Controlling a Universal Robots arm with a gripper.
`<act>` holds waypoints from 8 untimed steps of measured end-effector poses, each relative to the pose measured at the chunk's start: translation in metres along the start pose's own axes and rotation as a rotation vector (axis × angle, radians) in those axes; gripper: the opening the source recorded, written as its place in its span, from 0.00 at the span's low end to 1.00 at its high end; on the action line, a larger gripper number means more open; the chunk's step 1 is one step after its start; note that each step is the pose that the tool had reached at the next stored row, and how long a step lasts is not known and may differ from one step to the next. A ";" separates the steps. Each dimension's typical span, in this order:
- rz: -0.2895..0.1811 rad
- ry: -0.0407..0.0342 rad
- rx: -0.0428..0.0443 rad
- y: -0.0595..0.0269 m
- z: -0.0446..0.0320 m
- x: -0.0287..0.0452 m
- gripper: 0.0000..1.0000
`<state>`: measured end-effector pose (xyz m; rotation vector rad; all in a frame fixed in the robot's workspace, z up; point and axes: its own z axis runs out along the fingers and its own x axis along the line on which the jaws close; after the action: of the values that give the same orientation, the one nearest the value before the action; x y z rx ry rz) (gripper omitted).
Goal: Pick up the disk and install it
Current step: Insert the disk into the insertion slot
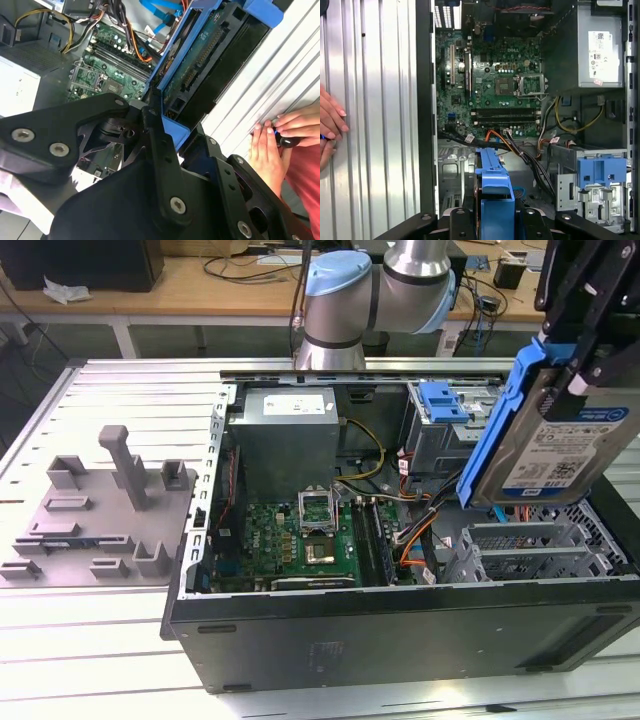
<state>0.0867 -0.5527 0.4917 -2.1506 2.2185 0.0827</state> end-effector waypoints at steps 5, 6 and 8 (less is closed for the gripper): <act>0.000 0.0001 0.0000 -0.0073 -0.0002 0.0019 0.37; 0.000 0.0000 0.0000 -0.0081 -0.0001 0.0020 0.37; 0.000 0.0000 0.0000 -0.0096 -0.0002 0.0021 0.37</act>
<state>0.0962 -0.5552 0.4917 -2.1505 2.2186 0.0827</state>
